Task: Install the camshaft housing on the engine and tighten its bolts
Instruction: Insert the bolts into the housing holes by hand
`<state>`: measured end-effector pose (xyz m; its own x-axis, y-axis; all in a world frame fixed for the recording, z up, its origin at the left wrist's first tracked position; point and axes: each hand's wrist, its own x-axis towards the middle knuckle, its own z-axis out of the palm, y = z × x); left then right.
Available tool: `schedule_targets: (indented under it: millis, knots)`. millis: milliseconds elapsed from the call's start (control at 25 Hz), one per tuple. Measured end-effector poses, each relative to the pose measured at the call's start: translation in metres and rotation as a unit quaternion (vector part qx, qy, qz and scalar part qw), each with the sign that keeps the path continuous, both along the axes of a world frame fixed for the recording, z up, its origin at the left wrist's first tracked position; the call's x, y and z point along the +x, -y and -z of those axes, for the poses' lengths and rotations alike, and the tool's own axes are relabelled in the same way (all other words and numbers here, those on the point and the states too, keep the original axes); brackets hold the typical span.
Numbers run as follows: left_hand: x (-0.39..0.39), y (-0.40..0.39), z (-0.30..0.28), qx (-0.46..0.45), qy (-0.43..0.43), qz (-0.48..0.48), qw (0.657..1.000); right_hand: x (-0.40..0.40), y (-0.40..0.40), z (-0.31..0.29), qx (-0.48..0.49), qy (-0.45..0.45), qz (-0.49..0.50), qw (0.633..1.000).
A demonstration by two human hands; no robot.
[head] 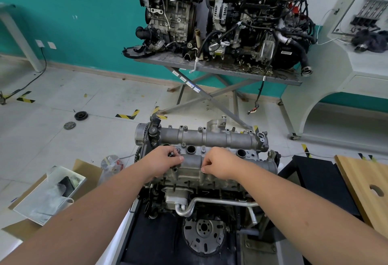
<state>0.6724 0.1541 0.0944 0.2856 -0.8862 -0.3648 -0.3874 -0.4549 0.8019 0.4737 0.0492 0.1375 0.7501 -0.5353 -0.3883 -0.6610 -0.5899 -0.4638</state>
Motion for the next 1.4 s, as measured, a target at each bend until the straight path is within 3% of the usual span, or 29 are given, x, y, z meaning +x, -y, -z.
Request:
schedule_targets:
  millis: [360, 640, 720, 840, 920, 1160, 1400]
  knots:
    - [0.002, 0.0, 0.001, 0.007, -0.015, -0.006, 1.0, -0.004, -0.005, 0.001, -0.048, -0.006, -0.004, 0.999]
    - [-0.004, -0.005, -0.013, 0.02, -0.009, -0.028, 0.999, -0.002, -0.001, -0.005, -0.012, -0.021, 0.005, 1.0]
    - [-0.008, -0.005, -0.023, 0.016, -0.081, -0.086, 0.993, 0.004, -0.002, -0.009, -0.026, -0.017, 0.014, 0.999]
    - [-0.012, -0.002, -0.039, -0.001, -0.278, -0.154, 0.948, 0.028, -0.011, -0.023, 0.006, 0.129, 0.096, 0.987]
    - [-0.015, -0.001, -0.048, -0.008, -0.333, -0.149, 0.931, 0.048, -0.021, -0.035, 0.086, 0.21, 0.116, 0.967]
    - [-0.013, -0.009, -0.061, 0.002, -0.328, -0.111, 0.938, 0.069, -0.03, -0.042, 0.135, 0.23, 0.126, 0.955]
    - [0.007, -0.022, -0.054, 0.001, -0.339, -0.129, 0.932, 0.07, -0.029, -0.043, 0.243, 0.364, 0.262, 0.86]
